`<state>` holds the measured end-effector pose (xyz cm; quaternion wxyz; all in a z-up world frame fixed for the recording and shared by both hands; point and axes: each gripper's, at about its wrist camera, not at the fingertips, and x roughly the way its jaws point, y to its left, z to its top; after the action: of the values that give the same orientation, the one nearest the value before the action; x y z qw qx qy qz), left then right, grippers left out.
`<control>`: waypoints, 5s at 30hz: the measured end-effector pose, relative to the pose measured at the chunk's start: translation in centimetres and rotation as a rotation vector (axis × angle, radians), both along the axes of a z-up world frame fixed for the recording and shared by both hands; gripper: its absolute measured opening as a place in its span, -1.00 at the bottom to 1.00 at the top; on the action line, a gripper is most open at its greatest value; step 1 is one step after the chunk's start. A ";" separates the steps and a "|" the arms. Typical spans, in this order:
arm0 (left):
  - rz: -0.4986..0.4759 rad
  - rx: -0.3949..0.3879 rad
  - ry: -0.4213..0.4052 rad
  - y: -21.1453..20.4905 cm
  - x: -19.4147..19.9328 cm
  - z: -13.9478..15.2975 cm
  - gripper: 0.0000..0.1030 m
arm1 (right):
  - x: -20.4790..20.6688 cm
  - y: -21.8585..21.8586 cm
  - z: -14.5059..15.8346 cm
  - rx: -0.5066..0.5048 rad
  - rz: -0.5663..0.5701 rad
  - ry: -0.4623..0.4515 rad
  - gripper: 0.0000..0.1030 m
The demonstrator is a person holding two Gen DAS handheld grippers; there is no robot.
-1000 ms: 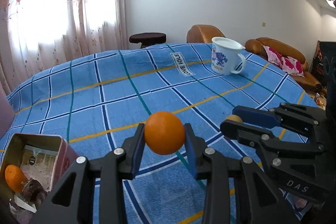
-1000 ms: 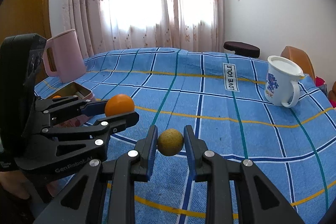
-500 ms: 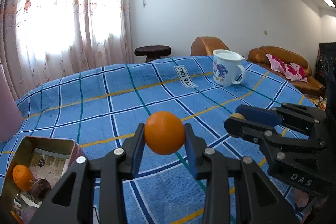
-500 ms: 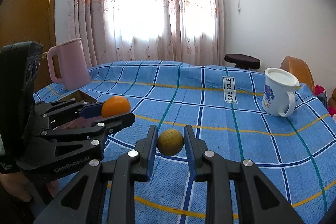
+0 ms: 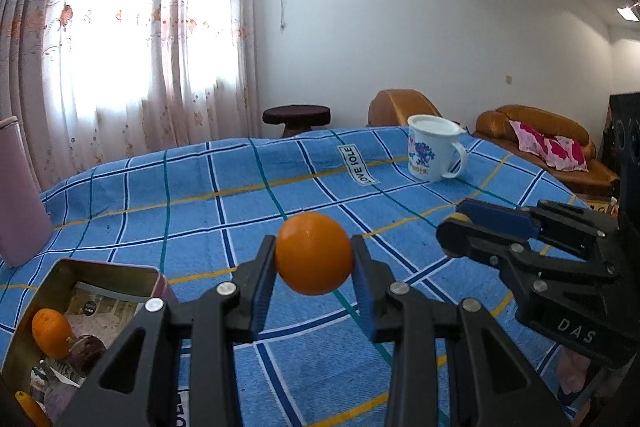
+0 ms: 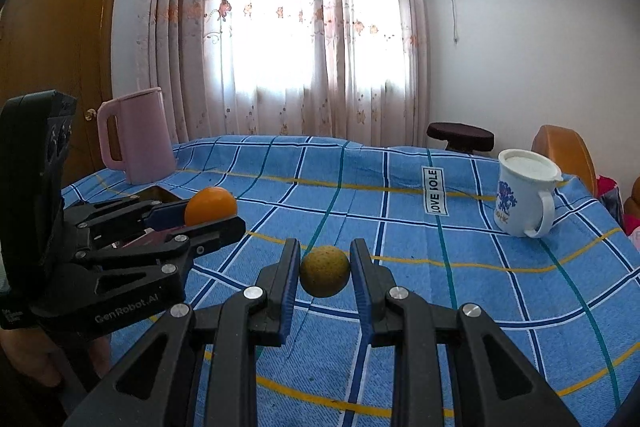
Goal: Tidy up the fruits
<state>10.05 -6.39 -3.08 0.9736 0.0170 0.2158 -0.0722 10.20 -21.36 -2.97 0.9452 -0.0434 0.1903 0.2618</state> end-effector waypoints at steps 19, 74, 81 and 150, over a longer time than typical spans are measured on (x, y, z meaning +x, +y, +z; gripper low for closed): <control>0.044 -0.002 -0.111 0.9 -2.5 0.9 -0.27 | -1.9 -0.8 0.7 0.026 -0.027 -0.104 -0.47; 0.373 -0.093 0.038 20.3 -8.5 -0.4 -0.27 | -4.2 21.0 -1.1 -0.109 0.370 0.008 -0.47; 0.367 -0.095 0.066 20.7 -8.3 -0.9 -0.27 | -4.1 21.6 -1.6 -0.142 0.368 0.027 -0.47; 0.338 -0.064 -0.086 16.7 -12.3 3.3 1.00 | -7.7 11.7 4.0 -0.028 0.136 -0.079 0.41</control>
<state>-2.28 10.28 0.24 0.9803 -0.0472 0.1714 0.0864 2.48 -9.61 1.02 0.9312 -0.0799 0.1532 0.3210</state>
